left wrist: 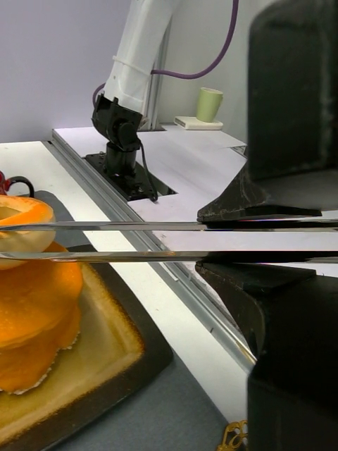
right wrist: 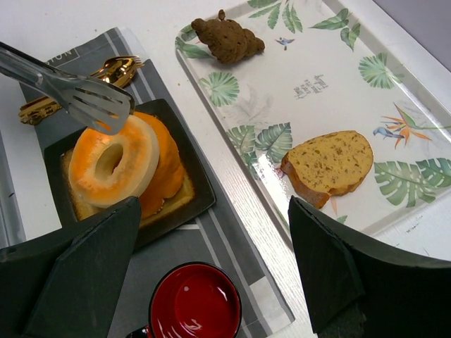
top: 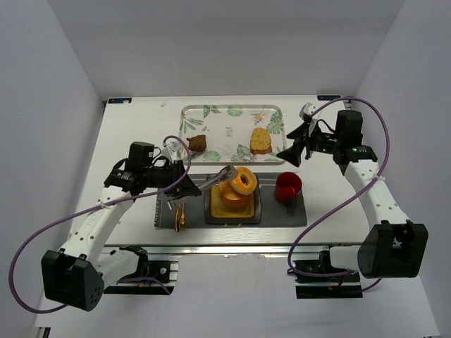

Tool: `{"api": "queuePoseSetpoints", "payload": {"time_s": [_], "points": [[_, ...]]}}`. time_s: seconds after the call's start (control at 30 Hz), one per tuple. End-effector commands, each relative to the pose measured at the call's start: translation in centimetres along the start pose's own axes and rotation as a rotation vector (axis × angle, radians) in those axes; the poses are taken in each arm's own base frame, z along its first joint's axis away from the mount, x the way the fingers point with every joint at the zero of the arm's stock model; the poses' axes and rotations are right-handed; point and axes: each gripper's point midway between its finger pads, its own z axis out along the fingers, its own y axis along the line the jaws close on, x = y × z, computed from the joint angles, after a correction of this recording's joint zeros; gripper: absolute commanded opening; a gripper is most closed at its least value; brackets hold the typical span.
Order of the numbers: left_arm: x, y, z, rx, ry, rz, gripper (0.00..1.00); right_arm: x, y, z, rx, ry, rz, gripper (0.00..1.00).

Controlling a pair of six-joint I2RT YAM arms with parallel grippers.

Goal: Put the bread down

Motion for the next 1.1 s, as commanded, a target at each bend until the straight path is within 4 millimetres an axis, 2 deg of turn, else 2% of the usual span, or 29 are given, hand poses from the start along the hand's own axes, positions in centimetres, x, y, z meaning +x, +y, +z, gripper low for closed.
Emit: {"api": "queuePoseSetpoints", "payload": {"time_s": [0.0,0.23,0.33,0.37,0.4,0.5,0.6,0.8,0.9,0.97,1.0,1.07], "points": [[0.1,-0.2,-0.4,0.014,-0.015,0.025,0.00,-0.9,0.1,-0.2,-0.009,-0.025,-0.023,0.89],[-0.9,1.1,-0.6,-0.053,-0.067,0.006,0.02,-0.8,0.3,-0.3,-0.017,-0.024,-0.029,0.89],[-1.4,1.7,-0.8,-0.080,-0.089,-0.002,0.21,-0.8,0.3,-0.3,-0.017,-0.022,-0.028,0.89],[-1.4,1.9,-0.8,-0.087,-0.093,-0.005,0.36,-0.8,0.3,-0.3,-0.017,-0.022,-0.029,0.89],[-1.6,1.8,-1.0,-0.091,-0.103,0.003,0.42,-0.7,0.3,-0.3,-0.018,-0.021,-0.028,0.89],[-2.1,1.5,-1.4,-0.091,-0.125,0.014,0.53,-0.7,0.3,-0.2,-0.018,-0.020,-0.027,0.89],[-2.6,1.2,-1.8,-0.083,-0.146,0.016,0.56,-0.6,0.3,-0.2,-0.020,-0.019,-0.023,0.89],[-4.0,-0.3,-2.7,-0.040,-0.193,0.034,0.56,-0.6,0.3,-0.2,-0.022,-0.020,-0.024,0.89],[-5.2,-0.3,-3.6,-0.070,-0.234,0.047,0.54,-0.5,0.3,-0.2,-0.023,-0.019,-0.023,0.89],[-6.5,1.0,-4.7,-0.151,-0.292,0.034,0.45,-0.6,0.4,-0.2,-0.023,-0.021,-0.029,0.89],[-7.5,1.4,-5.5,-0.189,-0.332,0.047,0.37,-0.6,0.4,-0.2,-0.025,-0.019,-0.028,0.89],[-9.2,3.6,-6.9,-0.283,-0.402,0.023,0.21,-0.6,0.4,-0.3,-0.024,-0.019,-0.029,0.89]]}}
